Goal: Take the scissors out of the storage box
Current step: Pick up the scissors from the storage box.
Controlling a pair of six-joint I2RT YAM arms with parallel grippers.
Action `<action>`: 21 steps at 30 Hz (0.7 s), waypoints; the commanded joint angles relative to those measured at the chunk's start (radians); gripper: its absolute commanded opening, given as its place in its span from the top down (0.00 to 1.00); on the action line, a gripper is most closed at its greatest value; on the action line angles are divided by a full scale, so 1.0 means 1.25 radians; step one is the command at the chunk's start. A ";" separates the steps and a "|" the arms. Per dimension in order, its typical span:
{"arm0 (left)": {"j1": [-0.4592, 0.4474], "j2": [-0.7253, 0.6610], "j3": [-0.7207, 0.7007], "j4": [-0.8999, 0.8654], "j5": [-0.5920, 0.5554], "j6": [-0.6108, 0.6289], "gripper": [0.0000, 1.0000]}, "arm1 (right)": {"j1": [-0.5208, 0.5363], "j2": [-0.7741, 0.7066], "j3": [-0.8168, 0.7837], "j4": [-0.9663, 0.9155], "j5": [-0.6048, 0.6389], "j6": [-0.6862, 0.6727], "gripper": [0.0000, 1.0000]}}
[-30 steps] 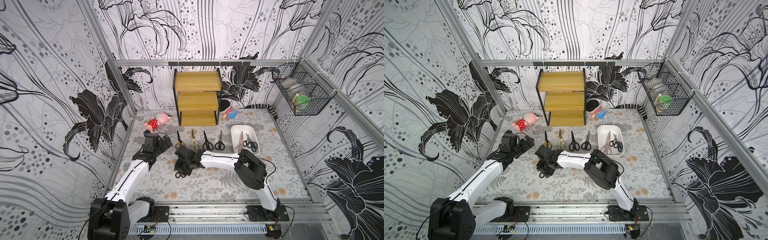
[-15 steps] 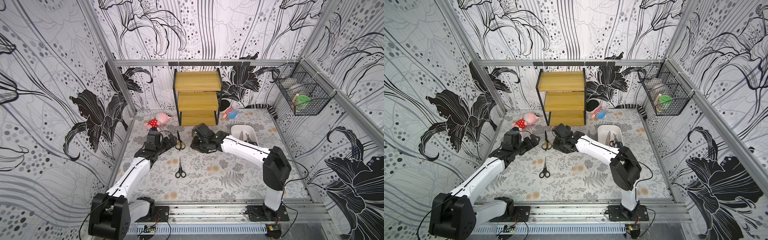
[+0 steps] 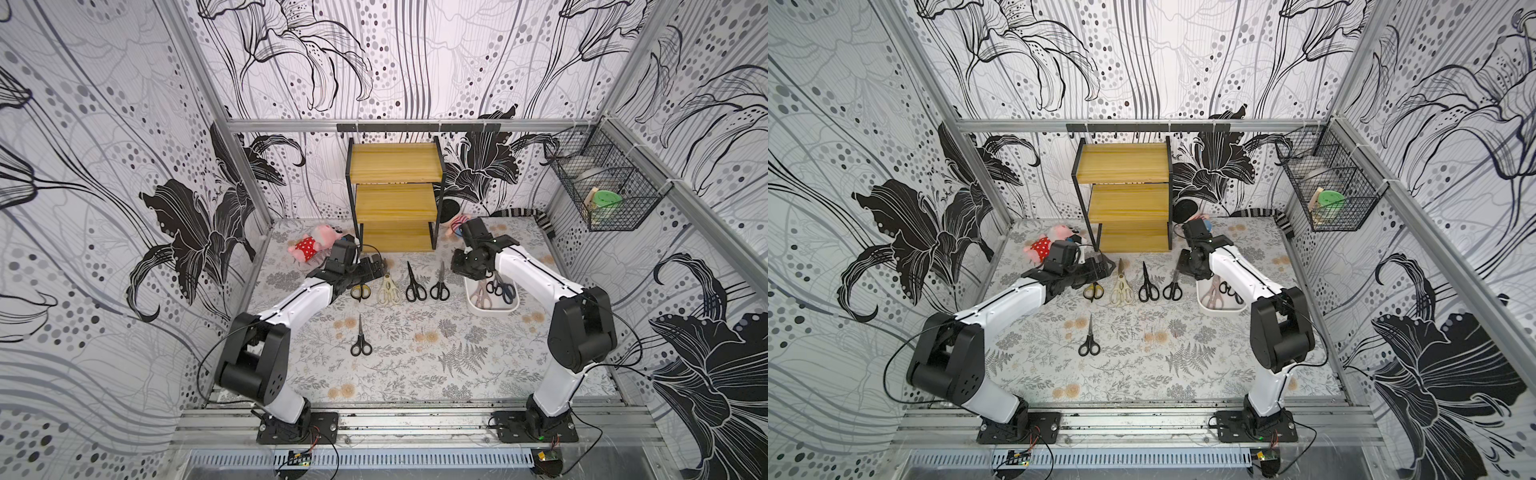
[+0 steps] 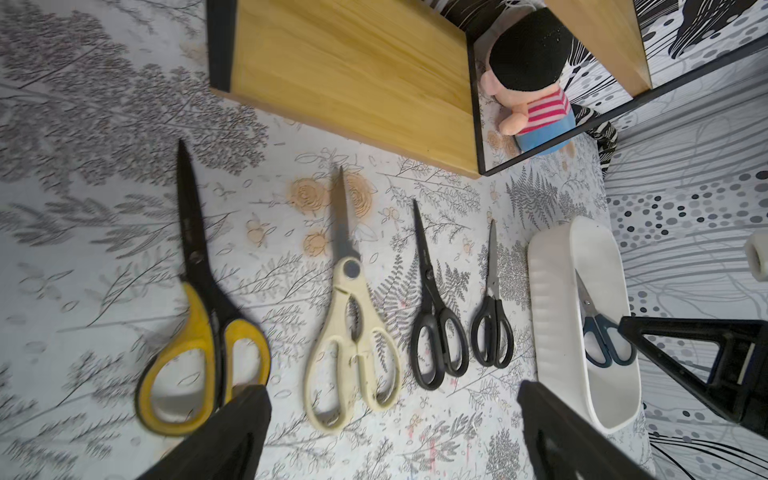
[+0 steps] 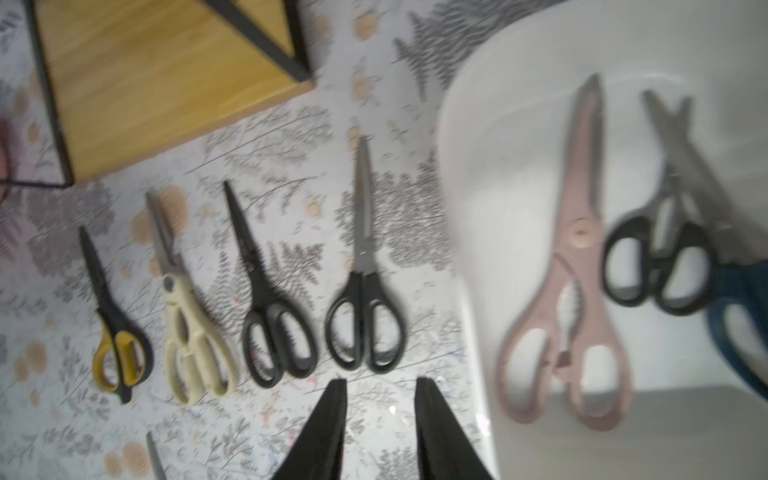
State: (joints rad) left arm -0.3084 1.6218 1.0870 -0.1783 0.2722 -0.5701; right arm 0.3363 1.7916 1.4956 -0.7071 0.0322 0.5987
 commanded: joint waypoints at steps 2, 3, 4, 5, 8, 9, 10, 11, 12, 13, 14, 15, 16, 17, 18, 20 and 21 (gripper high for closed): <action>-0.010 0.081 0.082 0.029 0.020 0.025 0.02 | -0.073 0.027 0.069 -0.108 0.077 -0.118 0.67; -0.012 0.097 0.094 0.036 0.022 0.023 0.02 | -0.082 0.043 0.090 -0.129 0.100 -0.131 0.67; -0.013 0.114 0.109 0.041 0.025 0.018 0.02 | -0.084 0.068 0.120 -0.156 0.132 -0.146 0.67; -0.013 0.133 0.123 0.043 0.030 0.013 0.02 | -0.084 0.094 0.158 -0.186 0.167 -0.163 0.67; -0.015 0.180 0.161 0.049 0.040 0.000 0.02 | -0.084 0.163 0.245 -0.251 0.247 -0.206 0.67; -0.017 0.192 0.170 0.048 0.041 -0.004 0.02 | -0.084 0.183 0.267 -0.264 0.267 -0.220 0.67; -0.018 0.202 0.179 0.050 0.041 -0.006 0.02 | -0.084 0.205 0.291 -0.278 0.282 -0.235 0.67; -0.019 0.212 0.186 0.051 0.040 -0.010 0.02 | -0.085 0.226 0.313 -0.291 0.287 -0.246 0.67; -0.019 0.217 0.190 0.051 0.041 -0.013 0.02 | -0.087 0.241 0.328 -0.302 0.286 -0.247 0.67; -0.021 0.223 0.194 0.054 0.039 -0.015 0.02 | -0.090 0.255 0.335 -0.307 0.277 -0.242 0.67; -0.020 0.225 0.195 0.054 0.036 -0.018 0.02 | -0.092 0.262 0.335 -0.307 0.265 -0.235 0.68; -0.022 0.229 0.196 0.055 0.033 -0.020 0.02 | -0.098 0.264 0.324 -0.298 0.249 -0.221 0.68; -0.021 0.229 0.196 0.056 0.029 -0.023 0.02 | -0.106 0.262 0.308 -0.282 0.224 -0.206 0.69; -0.021 0.231 0.196 0.056 0.026 -0.023 0.02 | -0.115 0.259 0.289 -0.267 0.201 -0.190 0.70; -0.021 0.232 0.195 0.056 0.025 -0.024 0.02 | -0.128 0.251 0.262 -0.243 0.169 -0.173 0.72; -0.022 0.236 0.193 0.056 0.025 -0.028 0.02 | -0.149 0.236 0.213 -0.197 0.115 -0.149 0.74; -0.021 0.237 0.191 0.055 0.024 -0.029 0.02 | -0.156 0.228 0.190 -0.180 0.102 -0.135 0.76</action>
State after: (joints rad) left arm -0.3279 1.9064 1.3071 -0.1497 0.3077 -0.5957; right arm 0.1745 2.1063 1.7901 -0.9657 0.2363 0.3767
